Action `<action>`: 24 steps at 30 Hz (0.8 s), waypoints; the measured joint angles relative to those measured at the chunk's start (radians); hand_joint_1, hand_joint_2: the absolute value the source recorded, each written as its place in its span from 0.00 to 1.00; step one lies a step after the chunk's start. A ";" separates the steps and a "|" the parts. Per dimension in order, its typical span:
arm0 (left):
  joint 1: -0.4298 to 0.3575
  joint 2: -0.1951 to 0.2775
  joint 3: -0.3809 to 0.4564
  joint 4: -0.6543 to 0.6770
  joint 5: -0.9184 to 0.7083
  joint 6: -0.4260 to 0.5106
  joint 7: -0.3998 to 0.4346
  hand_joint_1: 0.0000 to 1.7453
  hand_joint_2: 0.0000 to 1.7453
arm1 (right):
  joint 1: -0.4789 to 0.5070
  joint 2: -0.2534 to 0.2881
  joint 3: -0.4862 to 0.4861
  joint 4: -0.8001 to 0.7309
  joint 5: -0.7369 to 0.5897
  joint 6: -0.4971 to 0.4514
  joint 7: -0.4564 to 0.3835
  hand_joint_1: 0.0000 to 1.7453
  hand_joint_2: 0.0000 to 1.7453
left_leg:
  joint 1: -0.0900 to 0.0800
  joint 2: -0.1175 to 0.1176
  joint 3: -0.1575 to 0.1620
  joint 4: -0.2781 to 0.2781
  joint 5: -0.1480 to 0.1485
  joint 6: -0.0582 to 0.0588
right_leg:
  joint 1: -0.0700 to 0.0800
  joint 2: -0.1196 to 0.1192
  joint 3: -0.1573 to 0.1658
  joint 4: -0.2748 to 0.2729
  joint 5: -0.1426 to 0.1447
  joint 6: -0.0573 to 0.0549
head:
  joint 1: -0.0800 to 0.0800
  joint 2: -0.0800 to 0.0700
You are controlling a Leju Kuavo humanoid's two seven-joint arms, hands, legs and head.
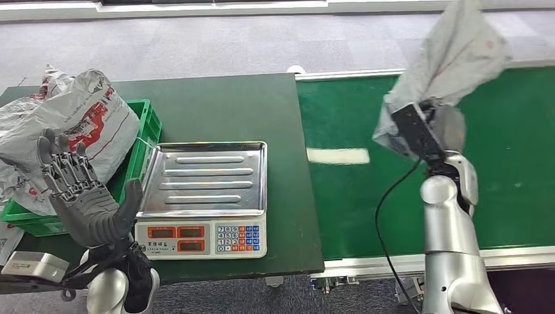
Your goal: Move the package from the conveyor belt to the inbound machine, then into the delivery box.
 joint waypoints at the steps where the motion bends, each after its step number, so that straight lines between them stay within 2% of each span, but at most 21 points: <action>1: -0.018 0.000 -0.004 0.018 0.009 -0.003 0.000 0.00 1.00 | -0.018 0.015 0.046 0.019 -0.019 0.072 -0.060 1.00 1.00 | 0.000 0.002 0.003 0.000 0.001 -0.001 | 0.000 0.002 -0.001 0.000 0.001 -0.001 | 0.000 0.000; 3: -0.047 0.000 -0.013 0.049 0.017 -0.005 0.000 0.00 1.00 | -0.049 0.046 0.130 0.052 -0.031 0.122 -0.101 1.00 1.00 | 0.001 -0.001 0.007 0.000 0.003 -0.002 | 0.002 0.000 -0.001 0.000 0.002 -0.002 | -0.001 0.000; 6: -0.066 0.000 -0.020 0.079 0.022 -0.005 0.000 0.00 1.00 | -0.081 0.075 0.201 0.084 -0.034 0.126 -0.110 1.00 1.00 | 0.002 -0.012 0.005 0.000 0.006 -0.005 | 0.003 -0.010 -0.001 0.001 0.002 -0.002 | 0.000 0.000; 10: -0.083 0.002 -0.021 0.107 0.027 0.001 0.000 0.00 1.00 | -0.120 0.114 0.297 0.122 -0.023 0.195 -0.169 1.00 1.00 | 0.003 -0.007 0.004 0.000 0.006 -0.005 | 0.002 -0.006 -0.002 0.001 0.002 -0.002 | 0.000 0.000; 15: -0.087 0.004 -0.021 0.117 0.038 0.027 0.000 0.00 1.00 | -0.146 0.186 0.469 0.173 -0.053 0.208 -0.167 1.00 1.00 | 0.003 -0.007 0.005 0.000 0.005 -0.005 | 0.003 -0.004 -0.002 0.001 0.002 -0.003 | 0.000 0.000; 19: -0.073 0.009 -0.020 0.111 0.041 0.037 0.000 0.00 1.00 | -0.145 0.199 0.555 0.195 -0.075 0.190 -0.156 1.00 1.00 | 0.003 -0.009 0.004 0.000 0.005 -0.005 | 0.003 -0.007 -0.002 0.001 0.002 -0.003 | 0.000 0.000; 24: -0.066 0.014 -0.020 0.105 0.041 0.037 -0.001 0.00 1.00 | -0.145 0.199 0.592 0.213 -0.092 0.182 -0.152 1.00 1.00 | 0.002 -0.009 0.003 0.001 0.005 -0.005 | 0.003 -0.007 -0.002 0.001 0.002 -0.003 | 0.000 0.000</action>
